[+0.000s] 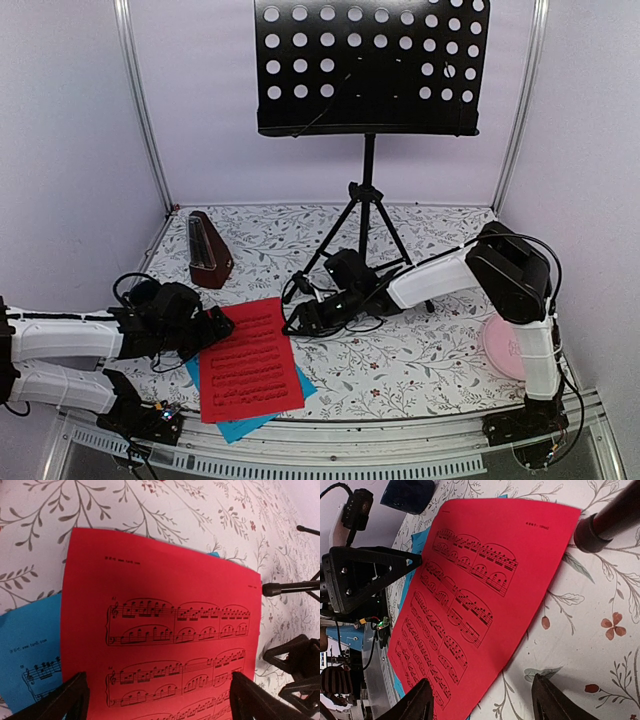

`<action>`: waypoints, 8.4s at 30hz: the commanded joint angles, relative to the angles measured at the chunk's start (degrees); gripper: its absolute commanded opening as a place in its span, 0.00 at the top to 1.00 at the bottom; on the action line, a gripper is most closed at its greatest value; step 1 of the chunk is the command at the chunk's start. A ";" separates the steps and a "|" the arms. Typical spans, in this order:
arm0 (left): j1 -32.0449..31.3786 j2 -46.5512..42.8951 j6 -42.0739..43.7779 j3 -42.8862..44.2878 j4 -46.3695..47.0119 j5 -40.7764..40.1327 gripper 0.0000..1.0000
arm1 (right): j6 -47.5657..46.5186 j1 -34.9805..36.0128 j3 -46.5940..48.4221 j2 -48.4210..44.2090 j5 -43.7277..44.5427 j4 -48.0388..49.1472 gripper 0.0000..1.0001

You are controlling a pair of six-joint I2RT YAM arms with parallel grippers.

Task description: Set up the instrument practice props

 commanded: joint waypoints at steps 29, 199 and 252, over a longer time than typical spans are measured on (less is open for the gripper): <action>0.11 6.89 -3.33 -2.11 8.73 2.05 0.02 | 13.42 -1.19 1.26 -0.08 -14.53 8.63 0.42; -16.31 33.26 81.12 83.75 13.95 -0.46 1.00 | -31.52 -34.36 32.97 -43.02 5.48 -17.87 1.00; -16.15 32.55 82.68 80.88 16.11 4.44 1.00 | -34.26 -24.77 53.55 -22.47 -2.22 -11.96 1.00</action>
